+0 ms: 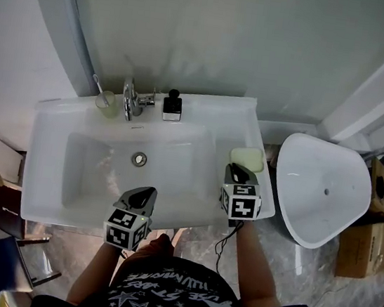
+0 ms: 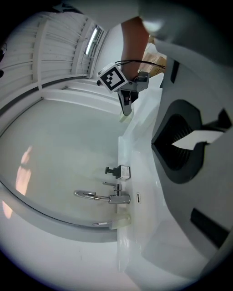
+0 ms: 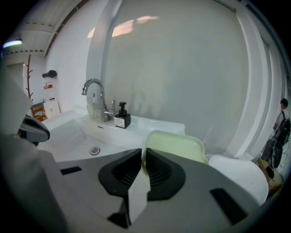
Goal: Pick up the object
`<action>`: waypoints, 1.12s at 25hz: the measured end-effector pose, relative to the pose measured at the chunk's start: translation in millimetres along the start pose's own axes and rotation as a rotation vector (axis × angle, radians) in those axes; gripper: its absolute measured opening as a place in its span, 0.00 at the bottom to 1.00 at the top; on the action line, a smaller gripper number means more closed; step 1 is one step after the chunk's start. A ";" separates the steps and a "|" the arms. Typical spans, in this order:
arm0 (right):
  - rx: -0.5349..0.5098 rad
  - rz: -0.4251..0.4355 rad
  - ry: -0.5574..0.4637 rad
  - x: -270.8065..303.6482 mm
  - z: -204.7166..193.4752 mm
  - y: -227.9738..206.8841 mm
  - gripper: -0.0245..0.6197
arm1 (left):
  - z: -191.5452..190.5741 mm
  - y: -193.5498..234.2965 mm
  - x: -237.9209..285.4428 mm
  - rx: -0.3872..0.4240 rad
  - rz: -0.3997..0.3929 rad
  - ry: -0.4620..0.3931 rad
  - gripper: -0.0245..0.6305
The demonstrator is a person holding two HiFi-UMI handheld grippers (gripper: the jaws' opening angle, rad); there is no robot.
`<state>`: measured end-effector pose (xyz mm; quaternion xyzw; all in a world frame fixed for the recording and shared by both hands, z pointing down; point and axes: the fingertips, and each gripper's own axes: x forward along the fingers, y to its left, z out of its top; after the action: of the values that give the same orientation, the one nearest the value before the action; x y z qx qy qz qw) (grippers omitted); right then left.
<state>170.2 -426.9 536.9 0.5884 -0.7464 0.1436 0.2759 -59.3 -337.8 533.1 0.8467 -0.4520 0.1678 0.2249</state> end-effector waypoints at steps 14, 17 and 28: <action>0.016 0.040 -0.104 -116.2 -24.1 29.2 0.10 | -27.6 -58.5 -82.2 0.036 0.031 -0.054 0.06; -0.001 0.057 -0.115 -138.9 -34.1 39.4 0.10 | -33.2 -69.1 -103.0 0.035 0.048 -0.071 0.06; -0.028 0.130 -0.125 -207.0 -81.9 76.5 0.10 | -81.3 -119.3 -172.1 0.021 0.088 -0.076 0.06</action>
<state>149.1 -196.9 491.3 0.5426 -0.8007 0.1140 0.2269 -57.6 -117.3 490.3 0.8340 -0.4953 0.1501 0.1914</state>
